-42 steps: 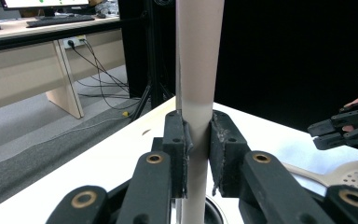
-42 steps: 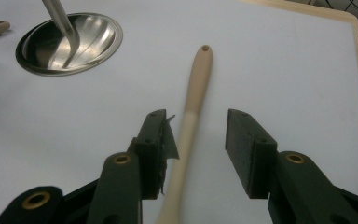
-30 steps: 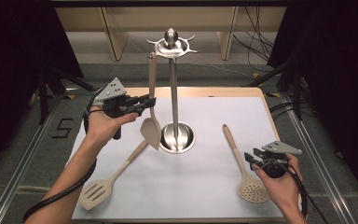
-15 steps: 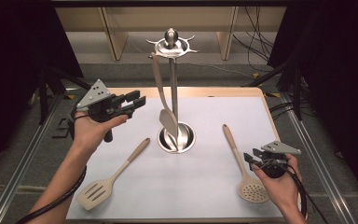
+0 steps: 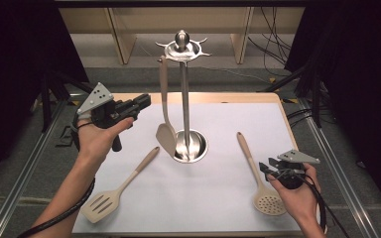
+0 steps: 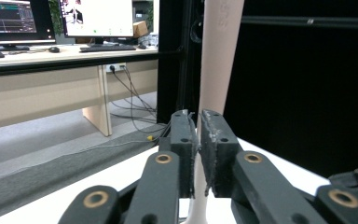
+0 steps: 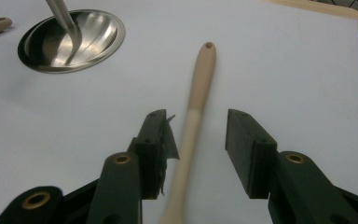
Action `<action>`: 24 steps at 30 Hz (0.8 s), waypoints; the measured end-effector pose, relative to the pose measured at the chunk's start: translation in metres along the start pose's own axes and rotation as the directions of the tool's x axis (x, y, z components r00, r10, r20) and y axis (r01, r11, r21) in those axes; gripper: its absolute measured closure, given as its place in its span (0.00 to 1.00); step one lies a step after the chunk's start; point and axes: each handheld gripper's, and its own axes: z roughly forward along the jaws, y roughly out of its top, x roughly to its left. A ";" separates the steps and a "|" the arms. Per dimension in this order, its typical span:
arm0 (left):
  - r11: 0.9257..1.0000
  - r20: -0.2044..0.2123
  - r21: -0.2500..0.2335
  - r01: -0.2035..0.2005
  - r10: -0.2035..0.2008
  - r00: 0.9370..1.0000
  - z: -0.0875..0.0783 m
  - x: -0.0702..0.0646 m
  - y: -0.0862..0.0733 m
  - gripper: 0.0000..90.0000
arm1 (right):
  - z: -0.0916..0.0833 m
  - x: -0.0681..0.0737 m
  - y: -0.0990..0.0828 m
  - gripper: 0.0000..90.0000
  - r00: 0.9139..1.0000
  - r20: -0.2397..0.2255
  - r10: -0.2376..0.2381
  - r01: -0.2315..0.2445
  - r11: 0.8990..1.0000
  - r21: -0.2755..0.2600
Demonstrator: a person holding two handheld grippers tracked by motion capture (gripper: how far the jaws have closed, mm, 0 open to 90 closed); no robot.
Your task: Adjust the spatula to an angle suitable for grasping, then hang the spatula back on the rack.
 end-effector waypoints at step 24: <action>0.993 0.014 -0.115 0.009 -0.007 1.000 0.016 -0.025 0.031 0.99 | -0.003 -0.001 -0.002 0.66 0.998 -0.002 0.063 -0.063 0.998 0.010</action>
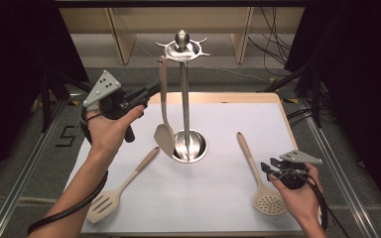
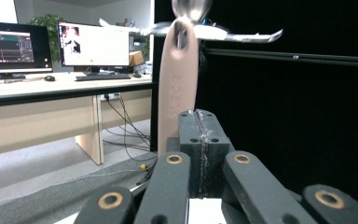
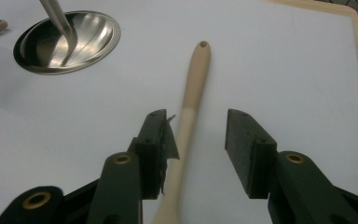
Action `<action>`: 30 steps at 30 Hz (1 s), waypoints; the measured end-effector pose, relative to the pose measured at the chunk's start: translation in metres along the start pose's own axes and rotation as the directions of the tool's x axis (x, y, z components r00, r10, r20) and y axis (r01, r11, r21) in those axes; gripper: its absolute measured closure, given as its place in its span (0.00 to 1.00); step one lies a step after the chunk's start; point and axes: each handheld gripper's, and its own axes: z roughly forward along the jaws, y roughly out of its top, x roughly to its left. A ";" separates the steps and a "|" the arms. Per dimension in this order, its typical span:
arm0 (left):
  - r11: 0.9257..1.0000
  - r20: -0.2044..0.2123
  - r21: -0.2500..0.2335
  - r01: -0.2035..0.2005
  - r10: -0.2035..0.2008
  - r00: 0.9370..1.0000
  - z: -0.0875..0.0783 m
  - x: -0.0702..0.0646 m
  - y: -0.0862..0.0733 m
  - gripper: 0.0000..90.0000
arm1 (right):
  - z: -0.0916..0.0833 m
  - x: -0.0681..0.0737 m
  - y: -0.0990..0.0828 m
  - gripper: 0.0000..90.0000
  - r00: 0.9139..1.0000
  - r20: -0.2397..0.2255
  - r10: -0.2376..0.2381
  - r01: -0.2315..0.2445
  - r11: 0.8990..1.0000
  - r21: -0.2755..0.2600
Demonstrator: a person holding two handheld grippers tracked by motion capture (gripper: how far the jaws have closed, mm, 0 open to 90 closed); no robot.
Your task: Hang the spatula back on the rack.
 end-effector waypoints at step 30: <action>0.999 -0.024 -0.037 -0.015 0.014 1.000 0.015 -0.001 0.036 0.99 | -0.001 0.004 0.001 0.66 1.000 -0.005 0.011 -0.011 1.000 -0.005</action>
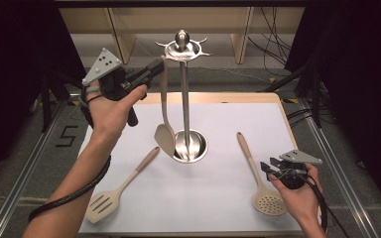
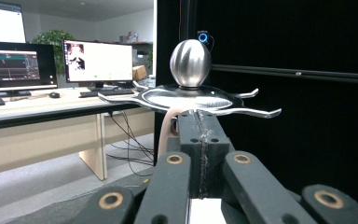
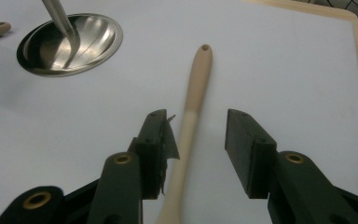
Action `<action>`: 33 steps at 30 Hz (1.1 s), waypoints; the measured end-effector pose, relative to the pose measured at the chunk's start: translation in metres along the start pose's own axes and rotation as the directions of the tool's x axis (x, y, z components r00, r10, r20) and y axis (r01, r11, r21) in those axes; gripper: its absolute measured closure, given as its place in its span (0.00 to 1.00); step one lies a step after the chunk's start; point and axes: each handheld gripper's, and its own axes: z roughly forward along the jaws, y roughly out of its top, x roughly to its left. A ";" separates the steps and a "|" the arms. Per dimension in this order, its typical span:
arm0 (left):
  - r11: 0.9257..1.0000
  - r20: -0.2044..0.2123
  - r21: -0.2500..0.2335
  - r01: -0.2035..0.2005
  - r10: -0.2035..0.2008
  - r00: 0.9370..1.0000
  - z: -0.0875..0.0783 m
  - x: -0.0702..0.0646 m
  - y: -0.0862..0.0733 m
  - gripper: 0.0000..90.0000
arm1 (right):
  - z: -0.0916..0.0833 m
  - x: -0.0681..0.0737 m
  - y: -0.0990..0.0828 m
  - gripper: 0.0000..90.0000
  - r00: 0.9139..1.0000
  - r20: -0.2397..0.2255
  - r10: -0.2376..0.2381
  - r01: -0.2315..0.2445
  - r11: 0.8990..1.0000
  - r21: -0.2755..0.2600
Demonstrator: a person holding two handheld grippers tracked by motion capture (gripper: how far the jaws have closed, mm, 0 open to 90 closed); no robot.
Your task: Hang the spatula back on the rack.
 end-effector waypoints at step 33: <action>0.896 -0.018 0.442 -0.054 0.069 0.997 -0.079 0.035 -0.073 0.55 | 0.001 -0.002 0.001 0.66 1.000 -0.006 -0.022 0.022 1.000 -0.009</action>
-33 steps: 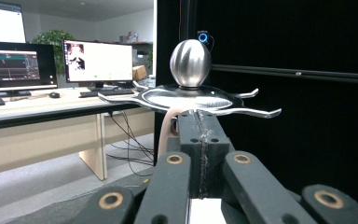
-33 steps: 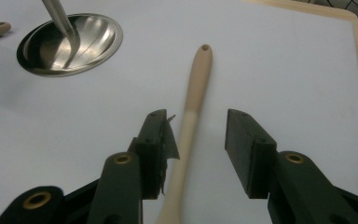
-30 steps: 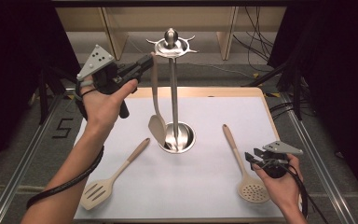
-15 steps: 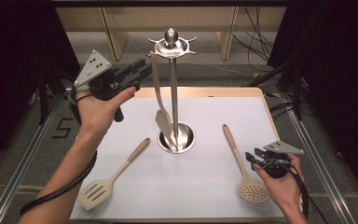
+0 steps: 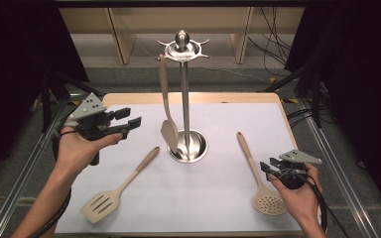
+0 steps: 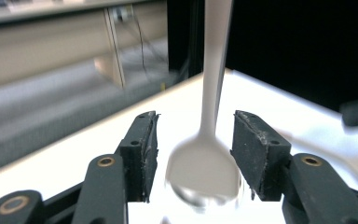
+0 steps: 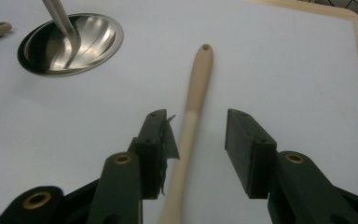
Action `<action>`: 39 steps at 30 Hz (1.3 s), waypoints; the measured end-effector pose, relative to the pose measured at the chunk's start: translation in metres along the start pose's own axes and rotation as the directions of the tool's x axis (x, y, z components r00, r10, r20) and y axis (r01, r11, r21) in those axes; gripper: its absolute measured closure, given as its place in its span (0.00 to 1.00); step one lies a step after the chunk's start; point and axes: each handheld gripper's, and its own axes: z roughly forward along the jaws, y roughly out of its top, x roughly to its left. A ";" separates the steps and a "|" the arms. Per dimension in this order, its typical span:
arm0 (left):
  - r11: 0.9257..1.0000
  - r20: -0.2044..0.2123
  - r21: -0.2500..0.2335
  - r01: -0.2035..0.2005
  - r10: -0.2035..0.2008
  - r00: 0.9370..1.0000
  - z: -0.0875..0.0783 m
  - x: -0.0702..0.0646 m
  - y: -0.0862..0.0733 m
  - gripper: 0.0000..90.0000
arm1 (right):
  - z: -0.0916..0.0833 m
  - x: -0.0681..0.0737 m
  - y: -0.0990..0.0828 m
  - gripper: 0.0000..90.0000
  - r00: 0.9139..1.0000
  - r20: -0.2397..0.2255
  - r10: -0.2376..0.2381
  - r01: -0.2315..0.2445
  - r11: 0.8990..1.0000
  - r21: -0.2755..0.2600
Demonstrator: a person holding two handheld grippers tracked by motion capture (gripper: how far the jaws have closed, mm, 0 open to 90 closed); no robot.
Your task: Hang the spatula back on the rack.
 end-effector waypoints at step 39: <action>0.696 0.025 0.718 -0.007 -0.016 1.000 0.060 0.007 -0.127 0.60 | 0.000 0.001 0.000 0.66 1.000 -0.003 0.011 -0.011 1.000 0.018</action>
